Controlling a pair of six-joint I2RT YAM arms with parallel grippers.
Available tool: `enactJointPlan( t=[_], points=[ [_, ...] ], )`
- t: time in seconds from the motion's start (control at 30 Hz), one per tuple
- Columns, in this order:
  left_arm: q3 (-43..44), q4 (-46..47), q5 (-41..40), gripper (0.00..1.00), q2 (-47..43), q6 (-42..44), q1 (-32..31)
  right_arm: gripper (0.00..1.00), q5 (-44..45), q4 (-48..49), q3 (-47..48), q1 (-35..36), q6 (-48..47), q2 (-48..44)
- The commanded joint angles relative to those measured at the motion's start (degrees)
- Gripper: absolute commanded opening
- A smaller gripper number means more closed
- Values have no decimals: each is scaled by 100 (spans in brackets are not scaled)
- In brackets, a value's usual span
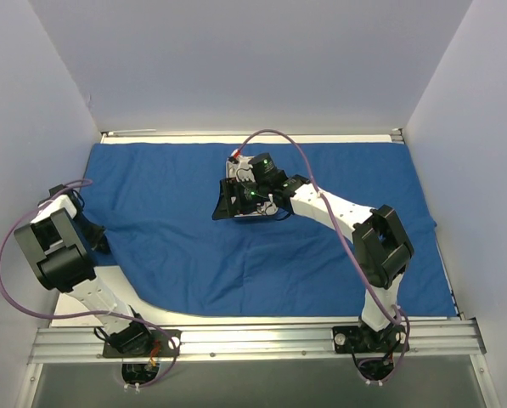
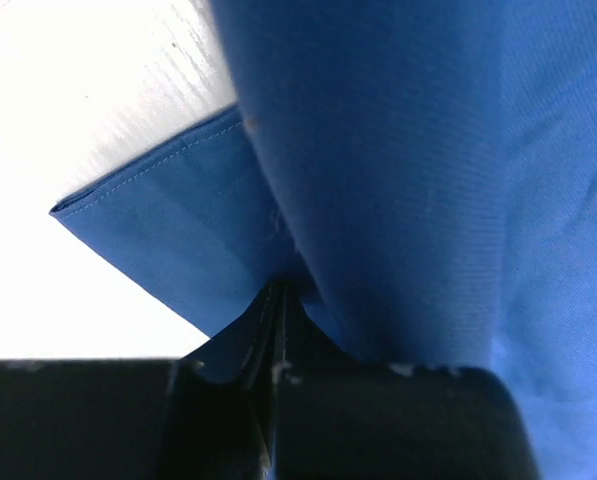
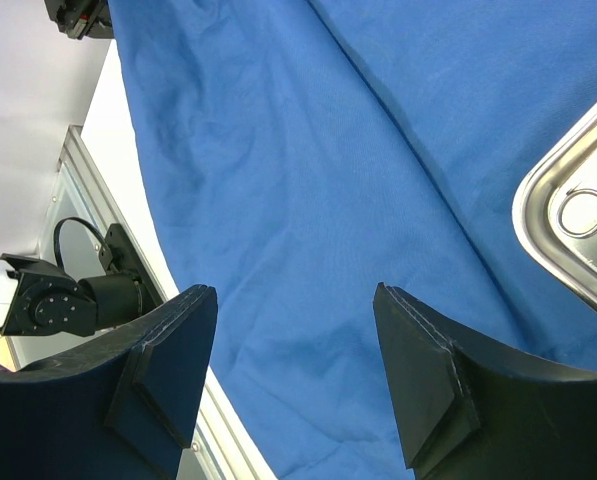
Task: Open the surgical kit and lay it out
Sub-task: Smooth out the surgical kit at the center of the board.
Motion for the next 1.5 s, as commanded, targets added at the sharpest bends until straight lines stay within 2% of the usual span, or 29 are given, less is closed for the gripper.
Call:
enactJointPlan(
  t=[0.0, 0.13, 0.23, 0.4, 0.57, 0.7, 0.87, 0.97, 1.0, 1.07, 1.17, 1.3, 1.47],
  points=[
    [130, 350, -370, 2, 300, 78, 52, 65, -123, 127, 32, 51, -45, 22],
    [103, -167, -748, 2, 442, -237, 70, 64, -149, 171, 6, 51, -10, -13],
    [217, -1028, -1283, 2, 538, -905, 123, 65, -176, 232, -47, 68, 34, -48],
    [314, -1889, -1495, 2, 766, -1135, 272, 65, -158, 250, -82, 147, 52, -188],
    [157, -2365, -1899, 2, 767, -1363, 693, 65, -71, 346, -249, 244, 43, -347],
    [-72, -2690, -2031, 2, 337, -1215, 1063, 65, -9, 391, -346, 270, 34, -505],
    [-38, -2989, -2040, 2, -1007, -1047, 1081, 65, 26, 347, -293, 270, 17, -541],
    [349, -2763, -1735, 2, -1613, -250, 705, 65, 61, 224, -197, 297, -71, -523],
    [419, -2587, -1759, 2, -1841, -21, 355, 65, 88, 128, -135, 288, -97, -505],
    [464, -2525, -1707, 2, -1923, -10, 167, 65, 158, 83, -100, 271, -150, -497],
    [332, -2279, -1348, 2, -1686, -98, 228, 65, 176, -84, 67, 244, -203, -391],
    [112, -1411, -583, 2, -1379, -28, 141, 65, 272, -303, 243, 235, -221, -303],
    [-2, -1022, -450, 2, -825, -2, 44, 65, 395, -339, 314, 227, -247, -277]
  ],
)
